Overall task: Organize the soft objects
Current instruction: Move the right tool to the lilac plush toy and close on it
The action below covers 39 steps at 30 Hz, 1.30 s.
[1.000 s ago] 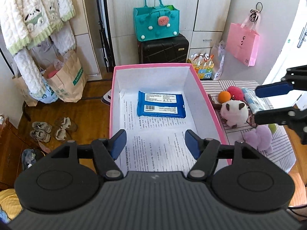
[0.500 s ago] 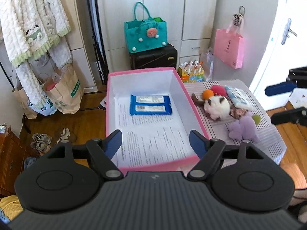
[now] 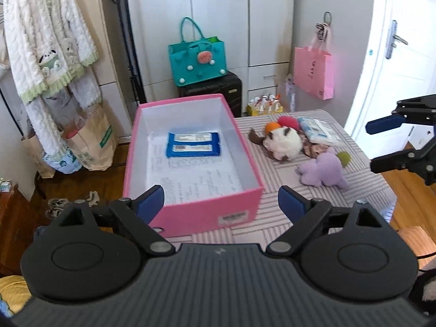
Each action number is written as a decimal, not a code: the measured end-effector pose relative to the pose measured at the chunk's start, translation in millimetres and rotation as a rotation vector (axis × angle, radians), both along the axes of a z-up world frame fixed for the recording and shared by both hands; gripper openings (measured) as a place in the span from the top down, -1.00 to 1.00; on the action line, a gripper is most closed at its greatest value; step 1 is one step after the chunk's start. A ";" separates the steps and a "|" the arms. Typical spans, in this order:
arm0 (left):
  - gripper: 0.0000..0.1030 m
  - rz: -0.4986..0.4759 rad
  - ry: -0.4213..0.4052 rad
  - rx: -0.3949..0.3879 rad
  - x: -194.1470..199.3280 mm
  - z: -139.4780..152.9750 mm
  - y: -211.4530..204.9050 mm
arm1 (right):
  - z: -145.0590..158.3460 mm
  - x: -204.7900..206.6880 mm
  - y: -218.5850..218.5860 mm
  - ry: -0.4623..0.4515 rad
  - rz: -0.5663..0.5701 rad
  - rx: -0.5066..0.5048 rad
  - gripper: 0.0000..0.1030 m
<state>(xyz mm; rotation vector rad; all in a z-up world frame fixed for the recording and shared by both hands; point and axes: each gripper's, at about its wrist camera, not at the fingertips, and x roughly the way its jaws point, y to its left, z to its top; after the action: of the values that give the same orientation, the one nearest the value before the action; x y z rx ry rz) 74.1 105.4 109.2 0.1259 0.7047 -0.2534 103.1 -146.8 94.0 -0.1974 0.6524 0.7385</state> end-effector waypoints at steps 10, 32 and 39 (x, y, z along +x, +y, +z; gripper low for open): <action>-0.90 -0.072 0.012 -0.033 -16.8 -38.3 -29.9 | -46.1 -15.5 -26.4 0.000 -0.058 0.040 -0.58; -0.98 -0.132 -0.085 -0.159 17.3 -118.1 -101.6 | -165.4 -0.1 -85.5 -0.190 -0.506 0.088 -0.85; -0.98 -0.189 -0.075 -0.178 39.2 -131.7 -146.1 | -176.6 11.2 -82.6 -0.144 -0.475 0.036 -0.79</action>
<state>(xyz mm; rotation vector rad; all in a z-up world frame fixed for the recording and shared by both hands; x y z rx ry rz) 113.3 -40.7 -22.5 0.0321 0.5934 -0.4883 114.3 -229.5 -82.6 -0.0561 0.5204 0.2753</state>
